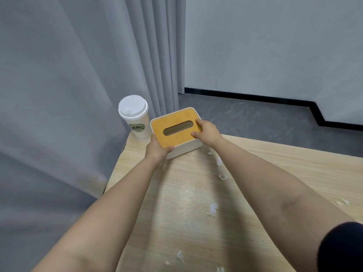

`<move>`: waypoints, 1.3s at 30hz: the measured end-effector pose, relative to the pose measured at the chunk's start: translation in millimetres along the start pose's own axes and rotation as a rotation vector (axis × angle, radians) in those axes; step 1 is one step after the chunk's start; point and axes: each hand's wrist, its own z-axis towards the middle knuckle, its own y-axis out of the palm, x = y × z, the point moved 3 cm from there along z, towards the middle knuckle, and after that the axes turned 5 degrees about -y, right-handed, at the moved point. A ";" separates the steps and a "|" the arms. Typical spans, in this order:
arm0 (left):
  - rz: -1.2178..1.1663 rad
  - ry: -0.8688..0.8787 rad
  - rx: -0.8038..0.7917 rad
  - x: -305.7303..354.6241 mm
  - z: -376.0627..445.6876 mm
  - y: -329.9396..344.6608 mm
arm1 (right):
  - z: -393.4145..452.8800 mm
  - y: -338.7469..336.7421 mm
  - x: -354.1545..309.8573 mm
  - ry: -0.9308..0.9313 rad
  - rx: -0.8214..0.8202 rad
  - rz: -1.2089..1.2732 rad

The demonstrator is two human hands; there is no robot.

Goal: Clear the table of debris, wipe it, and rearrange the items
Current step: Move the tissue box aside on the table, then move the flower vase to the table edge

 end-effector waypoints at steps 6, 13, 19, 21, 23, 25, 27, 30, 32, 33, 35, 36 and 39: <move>0.026 -0.011 -0.025 -2.5 -0.3 -0.9 | -1.8 2.5 3.2 -0.021 -0.001 -0.021; 0.091 -0.014 -0.009 2.6 -16.0 -5.5 | -29.8 -3.7 15.8 -0.018 0.070 0.141; 0.354 0.143 0.145 20.9 -45.7 1.6 | -77.1 -12.8 37.2 0.012 0.124 0.178; 0.424 0.197 0.165 24.4 -56.6 12.3 | -95.9 -17.6 47.1 0.039 0.152 0.187; 0.463 0.260 0.106 25.7 -70.0 31.1 | -116.4 -21.5 58.6 0.058 0.187 0.206; 0.476 0.315 0.013 25.4 -87.1 53.5 | -139.2 -24.5 71.5 0.079 0.208 0.210; 0.483 0.370 -0.063 24.2 -106.5 75.6 | -164.6 -28.3 87.6 0.108 0.228 0.210; 0.538 0.471 -0.157 22.0 -135.6 109.7 | -205.5 -36.8 117.0 0.160 0.286 0.227; 0.564 0.499 -0.211 21.2 -155.0 132.0 | -233.2 -44.3 137.6 0.191 0.323 0.244; 0.570 0.507 -0.239 21.7 -164.9 143.2 | -247.1 -49.2 147.4 0.206 0.343 0.245; 0.579 0.530 -0.298 22.4 -185.0 166.9 | -275.1 -59.5 166.9 0.228 0.386 0.246; 0.583 0.536 -0.324 22.8 -195.7 179.0 | -289.3 -64.6 177.0 0.239 0.408 0.251; 0.606 0.538 -0.393 22.5 -226.6 216.8 | -334.0 -78.3 206.5 0.288 0.455 0.271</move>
